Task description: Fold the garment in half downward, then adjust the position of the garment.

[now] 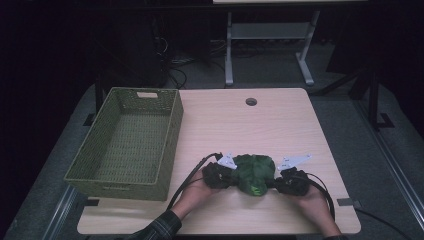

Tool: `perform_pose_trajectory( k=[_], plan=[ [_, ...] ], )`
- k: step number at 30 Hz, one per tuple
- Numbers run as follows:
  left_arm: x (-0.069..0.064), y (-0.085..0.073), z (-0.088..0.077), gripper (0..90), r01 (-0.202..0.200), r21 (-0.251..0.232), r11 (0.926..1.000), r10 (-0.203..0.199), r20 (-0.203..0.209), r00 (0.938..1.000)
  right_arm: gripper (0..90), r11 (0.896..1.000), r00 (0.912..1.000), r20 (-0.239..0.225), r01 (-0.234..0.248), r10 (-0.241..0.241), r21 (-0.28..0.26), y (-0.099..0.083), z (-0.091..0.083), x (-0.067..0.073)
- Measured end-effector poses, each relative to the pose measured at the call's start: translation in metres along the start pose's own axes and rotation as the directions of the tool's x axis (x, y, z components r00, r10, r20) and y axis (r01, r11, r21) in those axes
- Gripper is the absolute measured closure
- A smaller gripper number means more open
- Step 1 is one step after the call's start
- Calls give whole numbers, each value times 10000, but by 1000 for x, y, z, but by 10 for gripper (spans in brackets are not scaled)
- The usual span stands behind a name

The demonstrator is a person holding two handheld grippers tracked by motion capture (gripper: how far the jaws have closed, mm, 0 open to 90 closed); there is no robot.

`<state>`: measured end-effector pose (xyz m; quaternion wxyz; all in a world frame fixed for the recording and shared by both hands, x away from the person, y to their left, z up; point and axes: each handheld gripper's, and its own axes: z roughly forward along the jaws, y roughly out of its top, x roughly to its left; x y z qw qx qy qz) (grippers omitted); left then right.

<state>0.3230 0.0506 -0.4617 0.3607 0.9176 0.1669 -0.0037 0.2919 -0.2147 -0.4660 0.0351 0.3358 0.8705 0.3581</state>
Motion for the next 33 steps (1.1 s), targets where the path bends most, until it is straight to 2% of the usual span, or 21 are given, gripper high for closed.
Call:
perform_pose_trajectory(
  k=[3,6,11,15,20,26,29,30,31,33],
  plan=[
    [0,-1,-3,887,127,-71,9999,-127,18,9999,897,10000,10000,82,56,-56,34,-1,-2,1],
    [-2,-1,-8,881,84,-60,9999,-83,29,10000,897,10000,9999,130,10,-10,-4,-4,-4,1],
    [-8,-1,-15,879,168,-212,9996,-164,186,9997,899,9993,9995,272,-164,173,-330,-9,-20,-1],
    [-17,0,-20,880,101,-283,9995,-89,440,9990,899,9971,9984,478,-270,304,-705,-11,-33,-10],
    [-27,2,-21,881,-120,-306,9995,145,808,9966,899,9899,9944,836,-526,640,-1313,-6,-44,-28],
    [-37,5,-15,884,-176,-312,9994,210,1144,9932,899,9835,9918,1009,-608,788,-1706,13,-36,-49],
    [-41,7,-9,884,-263,-291,9992,298,1272,9914,899,9818,9905,1045,-695,889,-1768,24,-26,-60],
    [-41,8,-7,884,-302,-275,9992,336,1306,9909,899,9799,9910,974,-721,915,-1861,27,-22,-64],
    [-42,9,-5,884,-324,-298,9990,361,1342,9903,899,9811,9911,808,-906,1056,-1712,32,-17,-68],
    [-43,12,1,884,-326,-315,9990,368,1443,9889,900,9801,9909,923,-798,977,-1816,38,-8,-72]
  ],
)
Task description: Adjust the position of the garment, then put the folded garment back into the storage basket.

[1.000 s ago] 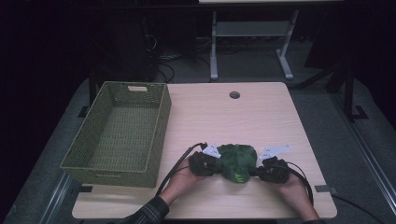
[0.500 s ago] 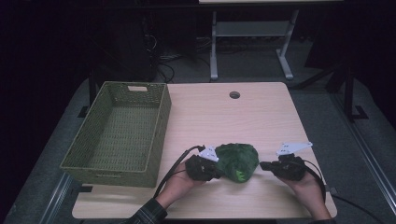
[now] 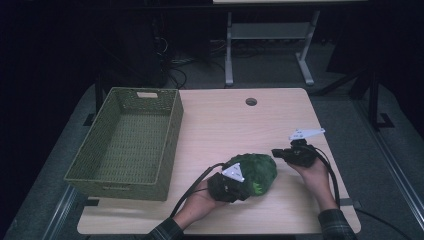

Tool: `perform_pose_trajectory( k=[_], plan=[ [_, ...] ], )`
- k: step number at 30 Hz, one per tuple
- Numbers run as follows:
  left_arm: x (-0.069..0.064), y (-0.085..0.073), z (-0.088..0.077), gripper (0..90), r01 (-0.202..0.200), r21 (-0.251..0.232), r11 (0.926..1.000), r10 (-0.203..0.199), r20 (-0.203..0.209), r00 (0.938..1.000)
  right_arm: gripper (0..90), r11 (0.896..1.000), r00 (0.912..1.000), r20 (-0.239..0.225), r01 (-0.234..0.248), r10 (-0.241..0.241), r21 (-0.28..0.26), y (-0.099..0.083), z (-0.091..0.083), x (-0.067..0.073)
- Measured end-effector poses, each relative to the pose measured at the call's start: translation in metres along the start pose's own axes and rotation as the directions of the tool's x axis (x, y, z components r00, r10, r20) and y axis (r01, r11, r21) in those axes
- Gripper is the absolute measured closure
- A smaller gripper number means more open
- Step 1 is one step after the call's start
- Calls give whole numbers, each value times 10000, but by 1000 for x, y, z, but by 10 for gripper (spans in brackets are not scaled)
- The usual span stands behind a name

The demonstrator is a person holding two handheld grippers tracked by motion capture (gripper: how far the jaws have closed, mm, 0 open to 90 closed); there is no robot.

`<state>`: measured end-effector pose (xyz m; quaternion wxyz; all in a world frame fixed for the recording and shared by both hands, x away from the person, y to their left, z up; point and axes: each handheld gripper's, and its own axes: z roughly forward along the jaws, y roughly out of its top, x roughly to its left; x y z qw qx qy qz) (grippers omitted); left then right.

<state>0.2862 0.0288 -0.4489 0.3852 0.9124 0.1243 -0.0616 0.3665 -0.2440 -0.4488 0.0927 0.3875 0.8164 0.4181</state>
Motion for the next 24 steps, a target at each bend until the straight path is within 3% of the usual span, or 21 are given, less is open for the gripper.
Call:
perform_pose_trajectory(
  k=[2,4,6,11,16,24],
  plan=[
    [0,2,6,884,11,-33,10000,-11,104,9999,899,9999,9996,-252,-102,101,-57,2,9,-3],
    [0,3,11,884,12,-61,10000,-11,152,9999,899,9991,9992,-331,-207,219,370,4,17,-3],
    [2,2,15,884,18,-18,10000,-18,137,9999,899,9990,9983,-562,-110,135,443,6,25,-3],
    [10,-1,15,884,142,90,9999,-140,-190,9997,899,9971,9965,-836,55,9,760,5,34,3],
    [16,-6,12,890,329,108,9994,-324,-441,9985,899,9940,9954,-957,151,-47,1082,3,31,8],
    [27,-13,1,891,512,142,9986,-497,-887,9948,899,9926,9938,-1099,299,-169,1174,-8,18,14]
  ],
)
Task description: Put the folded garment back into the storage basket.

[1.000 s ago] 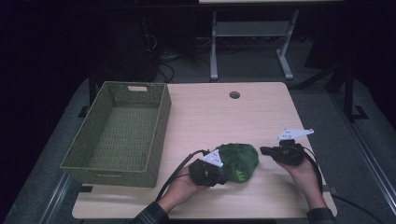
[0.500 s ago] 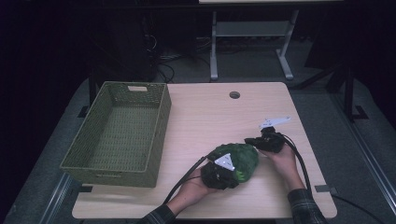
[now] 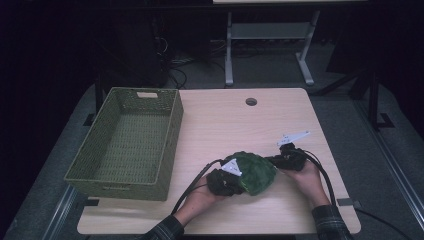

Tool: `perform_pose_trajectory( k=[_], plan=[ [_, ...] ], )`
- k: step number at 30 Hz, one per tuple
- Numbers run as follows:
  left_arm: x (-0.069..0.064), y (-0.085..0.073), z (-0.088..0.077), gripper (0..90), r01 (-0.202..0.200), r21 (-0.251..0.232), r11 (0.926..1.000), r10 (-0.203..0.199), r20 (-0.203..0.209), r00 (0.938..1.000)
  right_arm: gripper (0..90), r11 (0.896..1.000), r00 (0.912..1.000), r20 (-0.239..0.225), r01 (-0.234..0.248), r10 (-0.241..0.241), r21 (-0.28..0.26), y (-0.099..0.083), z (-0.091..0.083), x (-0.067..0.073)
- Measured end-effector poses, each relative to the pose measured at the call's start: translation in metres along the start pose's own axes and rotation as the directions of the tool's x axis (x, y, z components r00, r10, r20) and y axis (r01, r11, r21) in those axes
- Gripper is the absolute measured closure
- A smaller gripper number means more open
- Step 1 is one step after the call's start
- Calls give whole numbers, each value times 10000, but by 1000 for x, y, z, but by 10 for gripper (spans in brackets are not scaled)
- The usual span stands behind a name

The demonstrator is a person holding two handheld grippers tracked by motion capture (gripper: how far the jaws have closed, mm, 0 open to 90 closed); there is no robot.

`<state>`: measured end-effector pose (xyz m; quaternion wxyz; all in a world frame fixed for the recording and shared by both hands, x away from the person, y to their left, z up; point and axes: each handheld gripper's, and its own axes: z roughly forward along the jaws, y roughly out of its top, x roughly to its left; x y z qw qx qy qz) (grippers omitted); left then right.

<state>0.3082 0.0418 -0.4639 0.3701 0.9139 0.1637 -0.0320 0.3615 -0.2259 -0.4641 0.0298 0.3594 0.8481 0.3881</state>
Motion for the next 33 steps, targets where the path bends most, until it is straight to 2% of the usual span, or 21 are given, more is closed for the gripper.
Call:
perform_pose_trajectory(
  k=[4,5,8,10,16,23,25,28,30,31,33],
  plan=[
    [6,-3,-4,891,81,30,10000,-80,-264,9996,899,10000,10000,3,-5,5,-44,-4,-8,4],
    [8,-3,-6,891,86,33,10000,-85,-300,9995,899,9999,9999,25,117,-117,-79,-5,-9,6],
    [12,-5,-9,891,139,80,9999,-134,-571,9983,899,9998,9998,-3,203,-203,38,-9,-11,11],
    [17,-5,-13,891,42,169,9998,-29,-752,9972,899,9997,9998,-32,201,-201,152,-12,-13,14],
    [26,-7,-18,890,255,68,9997,-247,-1044,9942,899,9989,9994,-73,354,-352,303,-21,-17,26],
    [36,-9,-25,889,269,153,9995,-245,-1375,9902,898,9974,9985,-295,471,-456,538,-31,-20,45],
    [37,-9,-25,889,363,89,9993,-347,-1376,9899,897,9977,9981,-282,566,-556,381,-34,-22,49],
    [37,-10,-28,874,214,265,9994,-176,-1351,9907,833,9984,9987,-190,479,-473,305,-38,-24,48],
    [36,-11,-33,847,265,194,9995,-236,-1365,9904,758,9996,9996,14,268,-268,64,-40,-29,44],
    [36,-12,-36,822,199,192,9996,-171,-1328,9910,709,9999,9997,216,112,-112,2,-41,-32,42],
    [35,-13,-41,744,78,286,9996,-37,-1382,9904,607,9997,9965,825,134,-115,-225,-46,-38,37]
  ],
)
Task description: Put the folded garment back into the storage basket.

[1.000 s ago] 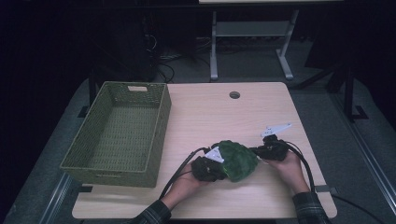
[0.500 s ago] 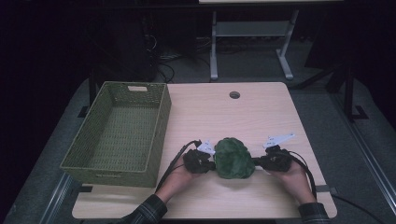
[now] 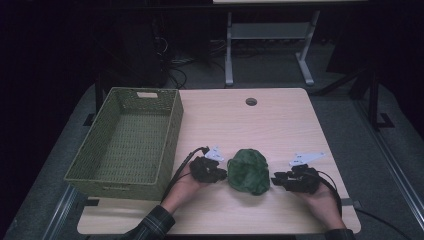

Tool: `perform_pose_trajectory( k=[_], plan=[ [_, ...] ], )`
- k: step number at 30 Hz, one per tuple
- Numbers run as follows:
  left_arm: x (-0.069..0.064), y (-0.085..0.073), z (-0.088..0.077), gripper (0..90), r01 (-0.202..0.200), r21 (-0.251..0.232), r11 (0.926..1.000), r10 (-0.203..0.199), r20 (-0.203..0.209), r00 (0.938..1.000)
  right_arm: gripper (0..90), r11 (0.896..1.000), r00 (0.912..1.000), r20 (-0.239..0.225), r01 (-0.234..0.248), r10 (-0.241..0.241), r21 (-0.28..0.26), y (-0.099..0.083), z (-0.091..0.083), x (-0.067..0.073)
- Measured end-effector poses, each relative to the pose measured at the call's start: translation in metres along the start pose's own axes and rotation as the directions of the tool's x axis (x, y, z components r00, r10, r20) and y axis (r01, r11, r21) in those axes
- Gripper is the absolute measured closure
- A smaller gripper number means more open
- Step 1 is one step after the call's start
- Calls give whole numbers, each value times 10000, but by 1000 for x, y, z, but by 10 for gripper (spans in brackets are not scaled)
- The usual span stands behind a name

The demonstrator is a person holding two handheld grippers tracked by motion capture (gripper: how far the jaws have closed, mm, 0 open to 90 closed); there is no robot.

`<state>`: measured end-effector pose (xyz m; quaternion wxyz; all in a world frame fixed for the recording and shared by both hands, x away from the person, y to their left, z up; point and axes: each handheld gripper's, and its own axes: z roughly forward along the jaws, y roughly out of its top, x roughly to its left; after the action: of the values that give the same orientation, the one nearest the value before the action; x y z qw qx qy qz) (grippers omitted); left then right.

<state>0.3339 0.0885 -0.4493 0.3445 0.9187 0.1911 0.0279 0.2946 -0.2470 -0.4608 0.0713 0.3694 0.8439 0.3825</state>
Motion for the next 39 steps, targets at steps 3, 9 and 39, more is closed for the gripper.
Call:
perform_pose_trajectory(
  k=[3,9,39],
  plan=[
    [-1,-3,-6,596,95,-16,10000,-95,109,9999,449,9998,9971,744,-167,175,-118,-9,-3,-7],
    [-5,-2,-14,346,116,-445,9989,-96,429,9990,144,9988,9799,1934,-471,483,-111,-18,0,-15],
    [2,49,14,176,-1596,-745,9844,1683,1296,9772,85,9982,9708,2339,-456,535,-390,-21,6,-19]
  ],
)
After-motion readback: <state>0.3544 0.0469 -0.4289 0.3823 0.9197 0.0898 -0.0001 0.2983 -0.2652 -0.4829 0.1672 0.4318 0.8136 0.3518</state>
